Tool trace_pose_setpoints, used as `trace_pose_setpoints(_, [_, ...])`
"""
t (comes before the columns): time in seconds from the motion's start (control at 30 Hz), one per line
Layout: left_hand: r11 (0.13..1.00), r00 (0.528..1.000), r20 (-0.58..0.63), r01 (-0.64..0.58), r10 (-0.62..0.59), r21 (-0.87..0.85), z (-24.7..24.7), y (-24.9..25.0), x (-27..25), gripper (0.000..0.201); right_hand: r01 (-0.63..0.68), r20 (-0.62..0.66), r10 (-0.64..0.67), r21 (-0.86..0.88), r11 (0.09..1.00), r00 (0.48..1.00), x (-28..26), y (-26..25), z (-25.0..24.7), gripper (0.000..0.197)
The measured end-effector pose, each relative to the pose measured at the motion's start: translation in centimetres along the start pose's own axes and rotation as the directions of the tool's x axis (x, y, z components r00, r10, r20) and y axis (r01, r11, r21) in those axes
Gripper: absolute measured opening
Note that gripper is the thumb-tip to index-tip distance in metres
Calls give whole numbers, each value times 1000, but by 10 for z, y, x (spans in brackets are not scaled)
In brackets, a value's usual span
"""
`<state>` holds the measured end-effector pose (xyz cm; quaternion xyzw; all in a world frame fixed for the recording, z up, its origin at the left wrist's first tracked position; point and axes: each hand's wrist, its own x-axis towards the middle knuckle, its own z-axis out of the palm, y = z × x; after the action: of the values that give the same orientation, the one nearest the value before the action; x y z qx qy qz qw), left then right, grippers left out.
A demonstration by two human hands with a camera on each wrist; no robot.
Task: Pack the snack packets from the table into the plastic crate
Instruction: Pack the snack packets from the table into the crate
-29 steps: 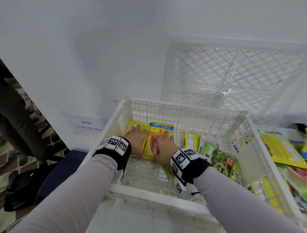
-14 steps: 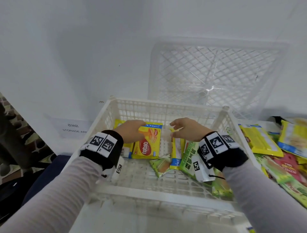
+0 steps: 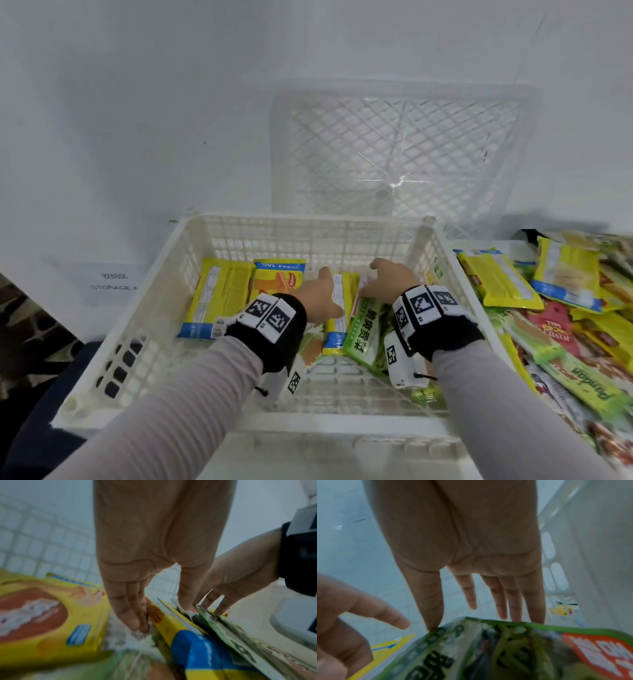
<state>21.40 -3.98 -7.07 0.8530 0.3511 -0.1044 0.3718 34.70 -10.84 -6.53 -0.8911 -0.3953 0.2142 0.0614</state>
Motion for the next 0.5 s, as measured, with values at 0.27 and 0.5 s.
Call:
trace_pose_setpoints(0.27, [925,986,-159,-107,51,-365,5,-5,-1,68,5,63,-8,61,998,998,5,3,-5,58])
trace_pose_setpoints(0.5, [976,966,-248,-124,77,-182,-18,-8,-10,49,68,98,-69,16,998,993,7,1,-4,49])
